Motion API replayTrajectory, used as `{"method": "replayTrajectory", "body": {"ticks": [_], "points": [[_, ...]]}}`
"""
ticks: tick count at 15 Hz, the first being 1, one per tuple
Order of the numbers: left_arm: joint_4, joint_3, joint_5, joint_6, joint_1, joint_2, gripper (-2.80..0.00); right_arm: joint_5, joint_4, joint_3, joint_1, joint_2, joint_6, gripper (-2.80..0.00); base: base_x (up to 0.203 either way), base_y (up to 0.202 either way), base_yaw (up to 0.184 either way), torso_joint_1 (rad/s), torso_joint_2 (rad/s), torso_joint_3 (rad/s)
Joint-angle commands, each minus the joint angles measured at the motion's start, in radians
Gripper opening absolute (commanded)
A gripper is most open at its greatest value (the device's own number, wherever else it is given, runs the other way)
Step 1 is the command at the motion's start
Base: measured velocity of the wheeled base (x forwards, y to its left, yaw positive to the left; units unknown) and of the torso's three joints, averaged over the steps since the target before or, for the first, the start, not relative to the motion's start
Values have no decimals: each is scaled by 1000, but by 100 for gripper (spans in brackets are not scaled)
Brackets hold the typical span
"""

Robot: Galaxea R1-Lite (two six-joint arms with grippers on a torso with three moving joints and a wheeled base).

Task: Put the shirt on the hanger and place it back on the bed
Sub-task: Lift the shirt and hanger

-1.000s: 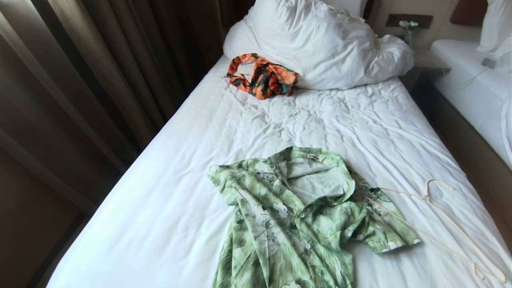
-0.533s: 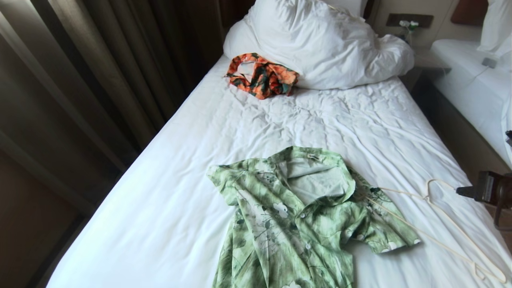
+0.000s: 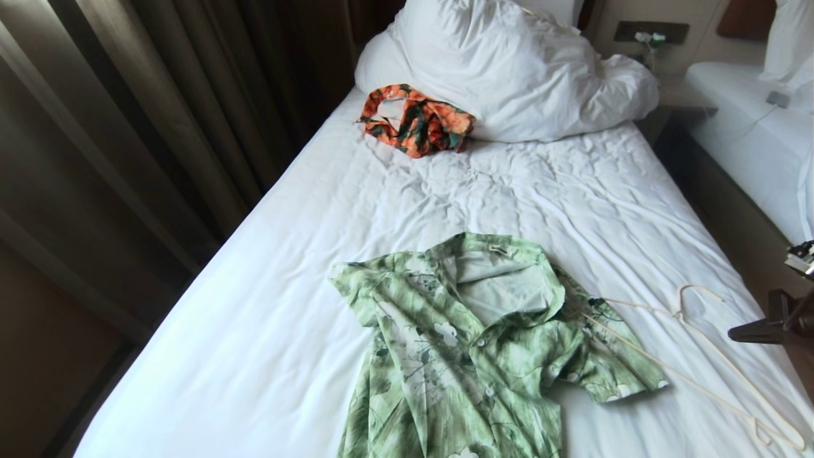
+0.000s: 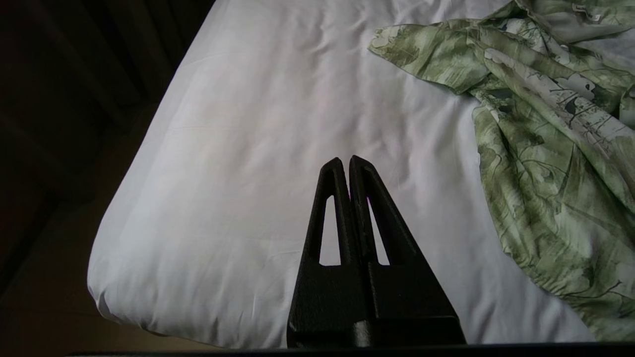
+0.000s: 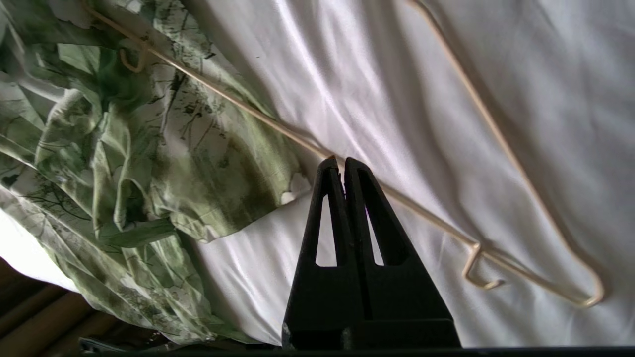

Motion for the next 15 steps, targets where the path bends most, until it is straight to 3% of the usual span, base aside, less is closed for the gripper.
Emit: {"method": "replayTrajectory", "body": {"ticks": [1, 4, 8, 9, 13, 15], "points": [[0, 0, 0, 0, 0, 1, -280, 35, 4, -23, -40, 126, -134, -280, 0, 0, 0, 0, 0, 0], [0, 0, 0, 0, 0, 1, -280, 124, 16, -46, -84, 197, -298, -280, 0, 0, 0, 0, 0, 0], [0, 0, 0, 0, 1, 1, -280, 156, 171, -166, -129, 246, -391, -280, 0, 0, 0, 0, 0, 0], [0, 0, 0, 0, 1, 1, -280, 181, 221, -198, -152, 257, -422, 0, 0, 0, 0, 0, 0, 0], [0, 0, 0, 0, 1, 1, -280, 234, 234, -223, -188, 297, -436, 0, 0, 0, 0, 0, 0, 0], [0, 0, 0, 0, 0, 1, -280, 238, 234, -225, -190, 340, -502, 0, 0, 0, 0, 0, 0, 0]]}}
